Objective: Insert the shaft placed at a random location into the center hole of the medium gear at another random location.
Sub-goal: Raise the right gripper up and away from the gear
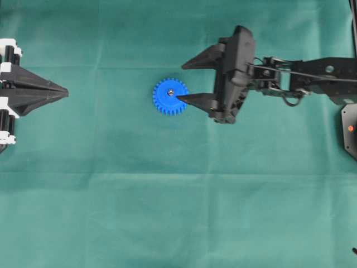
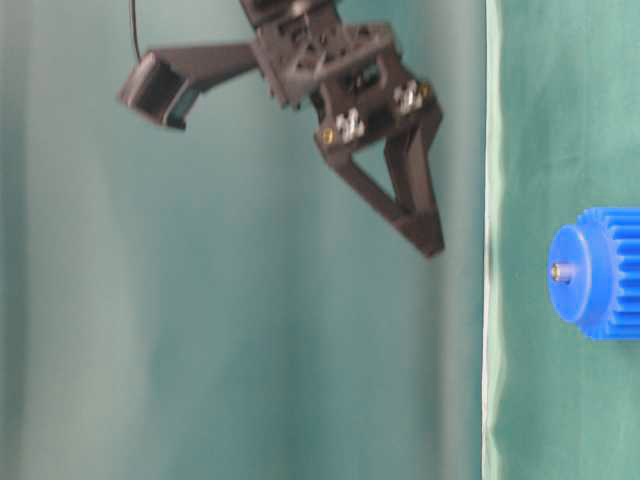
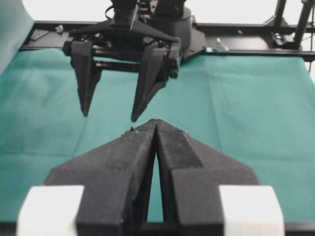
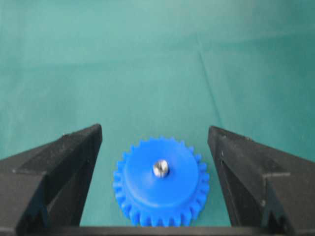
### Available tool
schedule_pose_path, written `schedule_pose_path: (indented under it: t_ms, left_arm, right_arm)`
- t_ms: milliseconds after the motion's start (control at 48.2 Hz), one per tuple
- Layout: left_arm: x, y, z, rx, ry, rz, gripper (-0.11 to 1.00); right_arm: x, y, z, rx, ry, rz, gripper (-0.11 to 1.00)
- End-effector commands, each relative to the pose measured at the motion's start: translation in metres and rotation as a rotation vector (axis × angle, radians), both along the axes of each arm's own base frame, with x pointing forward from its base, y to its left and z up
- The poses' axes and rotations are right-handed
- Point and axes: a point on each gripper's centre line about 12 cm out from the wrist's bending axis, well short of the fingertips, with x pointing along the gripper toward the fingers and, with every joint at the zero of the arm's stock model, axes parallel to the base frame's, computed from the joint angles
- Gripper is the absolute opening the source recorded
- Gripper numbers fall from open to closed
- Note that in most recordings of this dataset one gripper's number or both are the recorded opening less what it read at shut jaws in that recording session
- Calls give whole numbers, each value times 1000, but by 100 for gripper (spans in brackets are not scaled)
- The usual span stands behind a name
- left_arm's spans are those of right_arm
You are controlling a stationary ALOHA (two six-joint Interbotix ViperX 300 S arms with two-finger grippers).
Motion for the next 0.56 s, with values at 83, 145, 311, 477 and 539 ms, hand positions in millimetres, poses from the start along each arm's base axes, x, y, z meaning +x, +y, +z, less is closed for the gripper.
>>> schedule_pose_path:
  t_ms: [83,145,311,477,539]
  left_arm:
    - [2,0,6,2,-14,1,0]
    - [2,0,6,2,-11,1,0]
    - [2,0,6,2,-11,1,0]
    - [2,0,6,2,-12,1,0]
    - [2,0,6,2,-14,1,0]
  right_arm:
    - [-23,2,16,-6,-59,-9,89]
    - [-33,3,17,-2,-62,-11,89]
    - [-52,6,18,0,-67,-12,89]
    - [-69,8,19,2,-70,-14,89]
    - [-73,9,19,3,-67,-13,89]
